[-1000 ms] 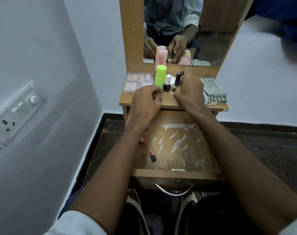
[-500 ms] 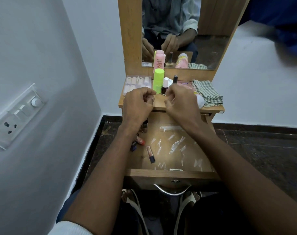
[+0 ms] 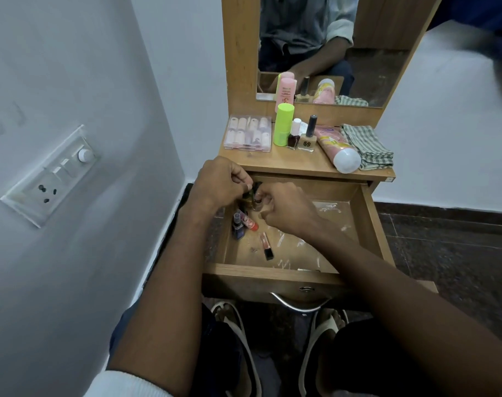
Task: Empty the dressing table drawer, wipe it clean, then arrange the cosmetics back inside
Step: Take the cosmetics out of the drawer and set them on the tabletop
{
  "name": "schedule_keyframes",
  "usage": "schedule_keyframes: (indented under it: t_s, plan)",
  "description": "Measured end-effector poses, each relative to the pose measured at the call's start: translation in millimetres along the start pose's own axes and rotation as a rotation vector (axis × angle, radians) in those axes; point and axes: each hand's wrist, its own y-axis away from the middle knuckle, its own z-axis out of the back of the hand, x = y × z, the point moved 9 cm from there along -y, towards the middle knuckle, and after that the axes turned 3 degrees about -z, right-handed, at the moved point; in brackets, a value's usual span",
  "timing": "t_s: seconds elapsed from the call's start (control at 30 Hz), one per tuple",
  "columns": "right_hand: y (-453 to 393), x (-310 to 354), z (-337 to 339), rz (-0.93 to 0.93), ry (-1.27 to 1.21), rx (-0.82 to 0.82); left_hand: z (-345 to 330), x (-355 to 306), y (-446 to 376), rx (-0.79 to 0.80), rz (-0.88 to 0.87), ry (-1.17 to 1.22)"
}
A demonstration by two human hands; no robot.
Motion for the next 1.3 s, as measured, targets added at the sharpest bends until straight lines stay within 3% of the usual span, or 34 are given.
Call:
schedule_keyframes:
  t_s: [0.17,0.33,0.67,0.87,0.97,1.1,1.2,1.3]
  plan:
    - [-7,8,12,0.013,0.06,-0.163,-4,3,0,0.015,0.033,-0.034]
    - [-7,16,2,0.046,0.106,-0.147,1,1,-2,-0.024,0.035,-0.013]
    - [-14,-1,15,-0.018,-0.051,-0.154,3,-10,-4,-0.059,0.003,0.054]
    - [-1,-8,90,0.038,-0.213,-0.406,11,-17,-4,-0.099,-0.021,0.078]
    - [1,-17,107,0.024,-0.253,-0.463,-2,-19,-2,0.103,0.008,-0.023]
    - [-5,-14,79,0.056,-0.185,-0.331,-36,-6,16,0.477,0.116,-0.201]
    - [-9,-11,56,0.057,-0.112,-0.239,-41,-1,19,0.507,0.133,-0.278]
    - [-10,-9,42,0.045,-0.106,-0.191,-34,2,17,0.43,0.144,-0.346]
